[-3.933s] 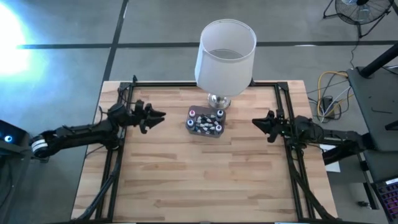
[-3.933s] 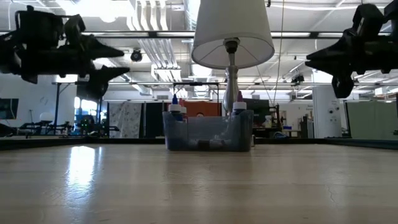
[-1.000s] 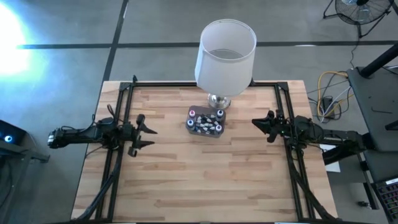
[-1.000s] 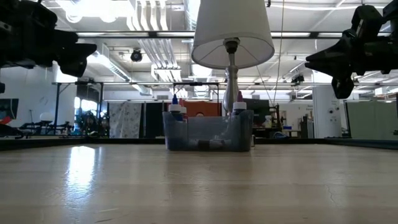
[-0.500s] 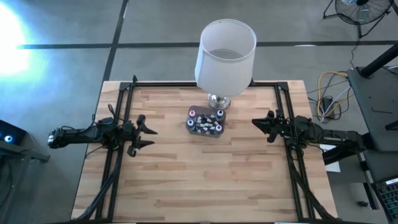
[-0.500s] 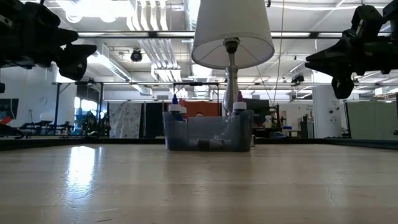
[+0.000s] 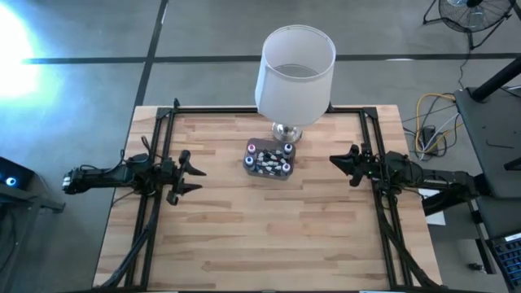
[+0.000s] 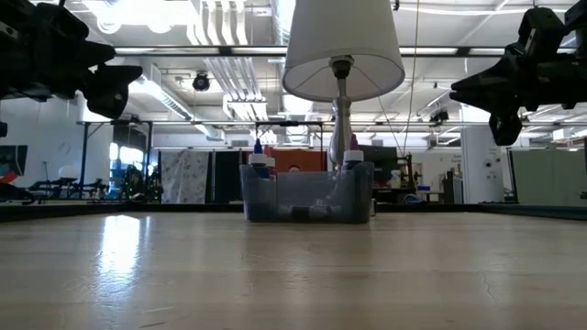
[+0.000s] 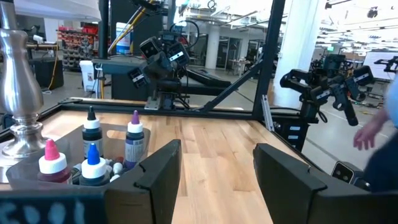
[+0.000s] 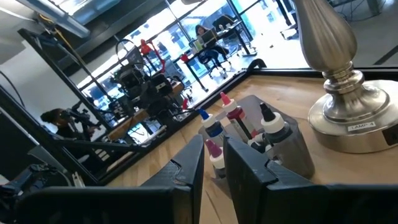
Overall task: Pick & Place food coloring
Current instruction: Return to Home Position
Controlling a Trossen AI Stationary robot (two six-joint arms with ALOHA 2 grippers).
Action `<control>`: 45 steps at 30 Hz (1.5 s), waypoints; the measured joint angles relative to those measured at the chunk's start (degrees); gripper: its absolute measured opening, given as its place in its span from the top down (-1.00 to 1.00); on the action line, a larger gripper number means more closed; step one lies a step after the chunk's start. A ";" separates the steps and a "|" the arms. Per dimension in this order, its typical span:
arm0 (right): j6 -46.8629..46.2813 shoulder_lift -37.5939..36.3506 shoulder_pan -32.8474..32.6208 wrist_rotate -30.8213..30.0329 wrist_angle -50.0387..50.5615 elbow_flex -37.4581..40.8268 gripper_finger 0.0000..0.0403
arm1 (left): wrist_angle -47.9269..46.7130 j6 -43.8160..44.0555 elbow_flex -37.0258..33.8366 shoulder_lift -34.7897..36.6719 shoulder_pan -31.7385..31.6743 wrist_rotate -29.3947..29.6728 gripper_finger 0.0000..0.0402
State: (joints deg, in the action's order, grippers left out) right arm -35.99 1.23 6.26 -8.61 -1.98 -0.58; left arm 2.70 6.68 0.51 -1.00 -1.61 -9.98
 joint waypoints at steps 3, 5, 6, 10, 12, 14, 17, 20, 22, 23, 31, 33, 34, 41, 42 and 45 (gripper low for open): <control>0.00 0.00 0.00 0.00 0.00 0.02 0.72 | 0.00 0.00 0.02 -0.04 0.00 0.00 0.11; 0.00 -0.01 0.00 -0.02 0.00 0.00 0.72 | 0.00 0.00 0.02 -0.04 0.00 0.00 0.11; 0.00 0.00 0.00 0.00 0.00 0.00 0.72 | 0.00 0.00 0.02 -0.04 0.00 0.00 0.11; 0.05 -0.01 0.00 -0.01 0.00 0.02 0.72 | 0.02 0.00 0.04 -0.04 0.00 0.00 0.11; 4.10 0.02 0.02 0.81 0.08 0.02 0.72 | 0.02 0.00 0.04 -0.04 0.00 0.00 0.11; 11.24 0.00 0.00 2.72 0.32 0.02 0.72 | 0.02 0.00 0.04 -0.04 -0.02 0.00 0.11; 17.85 0.28 0.02 2.73 0.37 0.02 0.72 | 0.02 0.00 0.04 -0.04 -0.02 0.00 0.11; 20.88 0.28 0.02 2.65 0.37 0.02 0.72 | 0.01 0.00 0.07 -0.04 -0.02 0.00 0.11; 21.07 0.28 0.02 2.63 0.38 0.02 0.72 | 0.01 0.00 0.07 -0.04 -0.02 0.00 0.11; 20.89 0.28 0.00 2.65 0.39 0.02 0.72 | 0.00 0.00 0.07 -0.04 -0.02 0.00 0.11; 19.69 0.28 0.02 2.63 0.42 0.02 0.72 | 0.00 0.00 0.09 -0.04 0.00 0.00 0.11; 19.65 0.28 0.02 2.63 0.44 0.02 0.72 | 0.00 0.00 0.09 -0.04 -0.02 0.00 0.11; 19.66 0.28 0.01 2.63 0.44 0.02 0.72 | -0.02 0.00 0.09 -0.04 -0.02 0.00 0.11; 19.65 0.28 0.01 2.63 0.44 0.02 0.72 | -0.02 0.00 0.09 -0.04 -0.01 0.00 0.11; 19.62 0.28 0.02 2.63 0.44 0.02 0.72 | -0.02 -0.01 0.09 -0.04 -0.01 0.00 0.11; 19.55 0.28 0.00 2.63 0.44 0.02 0.72 | -0.02 0.00 0.09 -0.04 -0.02 0.00 0.11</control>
State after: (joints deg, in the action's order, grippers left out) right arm -16.43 1.52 6.27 -5.98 -1.54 -0.56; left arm 2.68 6.68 0.60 -1.04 -1.63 -9.98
